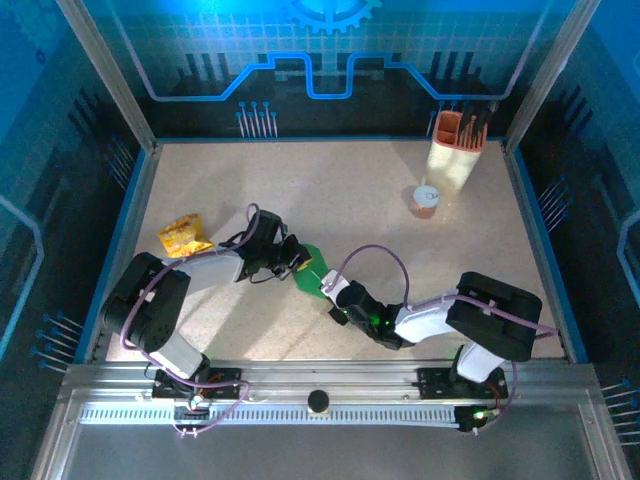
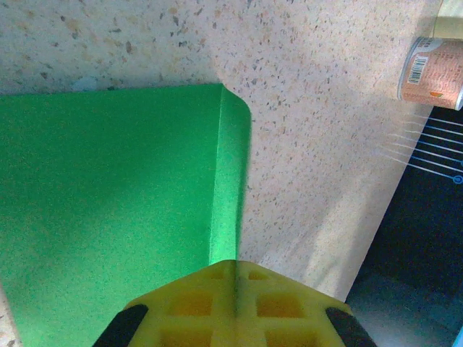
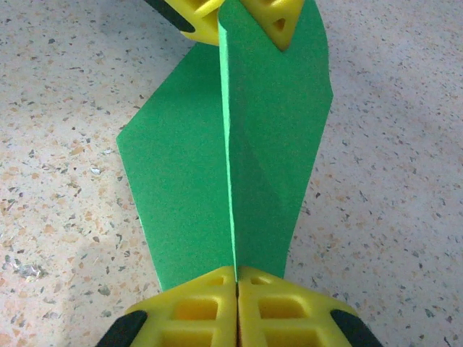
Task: Fold a paper plane with a square sheet of paper (pick it up from the middle)
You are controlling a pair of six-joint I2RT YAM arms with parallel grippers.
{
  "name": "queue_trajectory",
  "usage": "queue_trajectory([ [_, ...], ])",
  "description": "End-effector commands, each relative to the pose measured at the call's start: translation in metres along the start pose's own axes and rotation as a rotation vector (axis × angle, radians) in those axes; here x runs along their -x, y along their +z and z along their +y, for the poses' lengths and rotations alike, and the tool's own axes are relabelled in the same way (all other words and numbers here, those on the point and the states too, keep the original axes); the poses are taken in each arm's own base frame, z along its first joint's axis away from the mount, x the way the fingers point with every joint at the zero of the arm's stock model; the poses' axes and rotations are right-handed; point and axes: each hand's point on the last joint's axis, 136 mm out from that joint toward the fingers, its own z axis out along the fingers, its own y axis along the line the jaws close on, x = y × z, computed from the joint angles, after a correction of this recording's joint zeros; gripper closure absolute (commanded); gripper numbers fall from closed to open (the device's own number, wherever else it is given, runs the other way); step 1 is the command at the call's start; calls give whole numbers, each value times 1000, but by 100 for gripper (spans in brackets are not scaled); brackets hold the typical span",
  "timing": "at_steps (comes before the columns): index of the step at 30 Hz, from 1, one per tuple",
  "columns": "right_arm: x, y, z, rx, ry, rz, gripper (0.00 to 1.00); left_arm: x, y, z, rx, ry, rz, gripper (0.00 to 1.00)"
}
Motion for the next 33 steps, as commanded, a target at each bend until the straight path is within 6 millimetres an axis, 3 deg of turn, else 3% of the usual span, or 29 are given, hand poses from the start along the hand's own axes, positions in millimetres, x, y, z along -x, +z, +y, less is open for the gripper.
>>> queue_trajectory([
  [1, 7, 1, -4, -10, 41, -22, 92, -1, 0, -7, 1, 18, 14, 94],
  [7, 7, 1, -3, -5, 47, -21, 96, 0, 0, -8, 0, 21, 11, 92],
  [11, 5, 2, -2, 24, 98, -8, 99, 0, -3, -9, 1, 32, 4, 80],
  [15, 1, 5, 1, 104, 215, 46, 100, 6, -14, -4, 46, 45, -38, 50],
  [20, 0, 9, 3, 174, 311, 99, 100, 14, -29, 4, 76, 42, -95, 31],
  [33, 6, 11, -2, 349, 570, 171, 98, 14, -43, 4, 72, 58, -121, 28],
])
